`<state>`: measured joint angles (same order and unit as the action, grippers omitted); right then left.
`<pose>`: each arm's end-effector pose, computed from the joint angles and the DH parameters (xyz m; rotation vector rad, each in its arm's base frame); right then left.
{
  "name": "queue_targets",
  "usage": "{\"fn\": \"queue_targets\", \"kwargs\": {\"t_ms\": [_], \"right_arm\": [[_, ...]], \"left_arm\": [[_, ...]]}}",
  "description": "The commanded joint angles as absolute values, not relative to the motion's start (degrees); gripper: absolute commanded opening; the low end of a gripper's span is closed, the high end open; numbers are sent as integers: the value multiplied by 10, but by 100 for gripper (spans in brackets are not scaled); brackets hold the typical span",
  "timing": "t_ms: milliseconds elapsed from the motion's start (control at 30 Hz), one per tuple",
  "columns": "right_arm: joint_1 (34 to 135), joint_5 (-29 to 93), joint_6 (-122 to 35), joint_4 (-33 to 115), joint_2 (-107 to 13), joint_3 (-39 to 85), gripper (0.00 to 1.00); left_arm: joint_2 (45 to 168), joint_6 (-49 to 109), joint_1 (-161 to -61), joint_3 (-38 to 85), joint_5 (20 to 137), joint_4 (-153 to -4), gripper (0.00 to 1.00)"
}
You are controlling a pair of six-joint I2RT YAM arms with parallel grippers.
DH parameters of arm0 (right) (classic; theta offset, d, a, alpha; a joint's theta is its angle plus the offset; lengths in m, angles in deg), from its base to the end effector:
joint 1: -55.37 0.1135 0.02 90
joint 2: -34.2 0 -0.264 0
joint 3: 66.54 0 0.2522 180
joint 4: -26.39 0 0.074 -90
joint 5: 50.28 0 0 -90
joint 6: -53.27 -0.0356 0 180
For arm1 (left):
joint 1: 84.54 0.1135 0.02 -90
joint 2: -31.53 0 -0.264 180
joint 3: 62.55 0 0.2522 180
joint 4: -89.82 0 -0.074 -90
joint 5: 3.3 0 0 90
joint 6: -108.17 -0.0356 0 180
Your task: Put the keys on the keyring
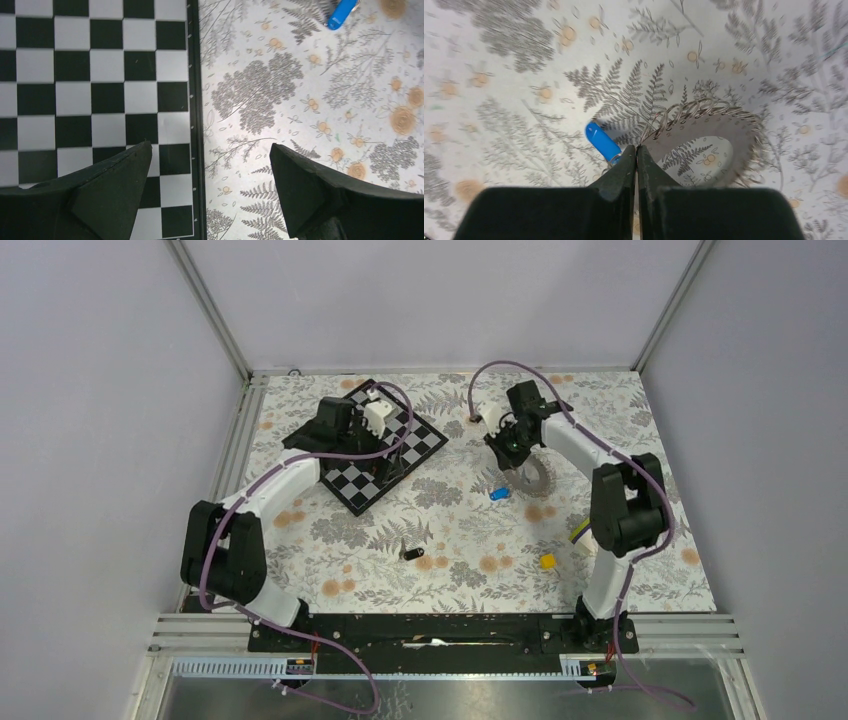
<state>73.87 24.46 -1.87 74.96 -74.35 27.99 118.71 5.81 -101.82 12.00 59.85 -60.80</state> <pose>0.3750 0.1353 0.2065 -1.2532 2.3032 0.2566 0.3119 -0.1139 0.2513 0.8112 2.1259 -0.5828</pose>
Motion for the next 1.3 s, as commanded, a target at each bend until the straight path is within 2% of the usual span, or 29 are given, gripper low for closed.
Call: {"fn": "queue_targets", "kwargs": {"t_ms": [0, 367, 600, 900, 1267], "right_arm": [[744, 157, -35, 797, -660, 355, 0], [744, 11, -68, 851, -611, 486, 0], [747, -63, -77, 854, -593, 508, 0], [749, -144, -88, 816, -542, 450, 0], [748, -204, -104, 790, -517, 392, 0]], "left_arm": [[1189, 22, -1041, 200, 538, -574, 98], [1207, 43, -1105, 394, 467, -504, 88], [1221, 51, -1124, 474, 428, -505, 82], [1239, 8, -1133, 472, 376, -519, 59], [1244, -57, -1142, 452, 262, -502, 49]]}}
